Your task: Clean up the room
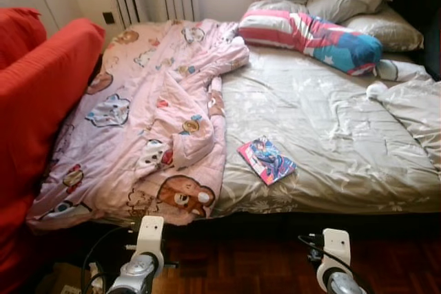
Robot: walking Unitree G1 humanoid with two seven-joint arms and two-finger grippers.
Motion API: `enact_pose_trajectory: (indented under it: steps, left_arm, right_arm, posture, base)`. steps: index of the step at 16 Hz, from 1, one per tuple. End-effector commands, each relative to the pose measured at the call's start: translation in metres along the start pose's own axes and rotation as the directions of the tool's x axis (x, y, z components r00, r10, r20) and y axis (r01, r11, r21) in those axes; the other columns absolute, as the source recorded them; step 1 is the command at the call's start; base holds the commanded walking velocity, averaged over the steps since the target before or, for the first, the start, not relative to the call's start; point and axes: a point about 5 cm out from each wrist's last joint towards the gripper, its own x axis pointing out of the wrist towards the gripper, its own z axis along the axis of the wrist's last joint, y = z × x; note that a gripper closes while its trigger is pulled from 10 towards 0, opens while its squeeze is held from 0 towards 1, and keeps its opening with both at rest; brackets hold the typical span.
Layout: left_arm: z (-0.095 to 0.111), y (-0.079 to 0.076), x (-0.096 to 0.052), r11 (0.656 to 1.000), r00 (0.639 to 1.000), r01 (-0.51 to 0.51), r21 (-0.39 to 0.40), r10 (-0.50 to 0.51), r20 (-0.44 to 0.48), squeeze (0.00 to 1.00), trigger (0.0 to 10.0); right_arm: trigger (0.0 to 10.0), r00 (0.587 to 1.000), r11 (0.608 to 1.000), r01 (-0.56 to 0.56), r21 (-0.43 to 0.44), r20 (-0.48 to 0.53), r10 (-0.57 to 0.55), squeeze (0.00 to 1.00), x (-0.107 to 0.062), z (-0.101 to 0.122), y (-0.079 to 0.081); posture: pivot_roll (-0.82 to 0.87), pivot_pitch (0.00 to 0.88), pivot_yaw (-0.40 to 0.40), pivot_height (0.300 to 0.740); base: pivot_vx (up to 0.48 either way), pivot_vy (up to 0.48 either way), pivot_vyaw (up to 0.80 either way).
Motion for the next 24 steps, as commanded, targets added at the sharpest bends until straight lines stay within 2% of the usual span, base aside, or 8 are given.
enact_pose_trajectory:
  steps: [1, 5, 9, 13, 16, 19, 22, 24]
  left_arm:
    - [0.0, 0.003, 0.0, 1.0, 1.0, -0.004, -0.001, 0.004, 0.001, 0.0, 10.0]
    - [-0.003, 0.01, -0.002, 1.0, 1.0, -0.007, 0.004, 0.007, 0.029, 0.0, 10.0]
    - [0.004, 0.02, -0.006, 0.999, 0.988, -0.038, -0.03, 0.042, 0.151, 0.0, 10.0]
    - [0.055, 0.012, -0.01, 0.999, 0.894, -0.005, 0.045, -0.016, 0.448, 0.0, 10.0]
    - [0.08, -0.003, -0.012, 0.997, 0.834, 0.041, 0.066, -0.07, 0.547, 0.0, 10.0]
    - [0.103, 0.003, -0.024, 0.998, 0.729, 0.056, 0.012, -0.049, 0.683, 0.0, 10.0]
    - [0.088, 0.009, -0.028, 0.996, 0.739, 0.06, 0.06, -0.085, 0.668, 0.0, 10.0]
    - [0.073, 0.016, -0.032, 0.995, 0.761, 0.061, 0.079, -0.098, 0.642, 0.0, 10.0]
  right_arm:
    - [10.0, 1.0, 1.0, 0.009, 0.016, 0.025, -0.01, 0.0, 0.001, 0.005, -0.001]
    - [10.0, 0.998, 0.999, 0.023, 0.04, 0.064, -0.025, 0.0, 0.0, 0.008, -0.002]
    - [10.0, 0.976, 1.0, 0.02, 0.021, 0.216, -0.024, 0.0, -0.002, 0.024, -0.007]
    - [10.0, 0.853, 0.999, 0.031, -0.026, 0.522, -0.013, 0.0, -0.011, 0.07, -0.011]
    - [10.0, 0.8, 1.0, 0.023, -0.013, 0.599, -0.011, 0.0, -0.013, 0.091, -0.008]
    - [10.0, 0.656, 1.0, 0.004, -0.016, 0.755, 0.01, 0.0, -0.029, 0.124, -0.003]
    - [10.0, 0.644, 0.998, -0.005, -0.055, 0.764, 0.045, 0.0, -0.042, 0.103, -0.001]
    - [10.0, 0.699, 0.996, 0.005, -0.09, 0.712, 0.06, 0.0, -0.049, 0.071, -0.007]
  posture:
    - [0.01, 0.0, 0.026, 0.74]
    - [0.02, 0.0, 0.037, 0.74]
    - [0.02, 0.01, 0.027, 0.74]
    - [0.01, 0.048, 0.018, 0.74]
    - [0.0, 0.05, 0.02, 0.74]
    - [-0.01, 0.033, 0.026, 0.74]
    - [-0.01, 0.027, 0.03, 0.74]
    - [-0.02, 0.024, 0.037, 0.74]
  base:
    - [0.0, 0.0, 0.0]
    - [0.0, 0.0, 0.0]
    - [0.0, 0.0, 0.0]
    - [0.0, 0.0, 0.0]
    - [0.0, 0.0, 0.0]
    - [0.0, 0.0, 0.0]
    - [0.0, 0.0, 0.0]
    - [0.0, 0.0, 0.0]
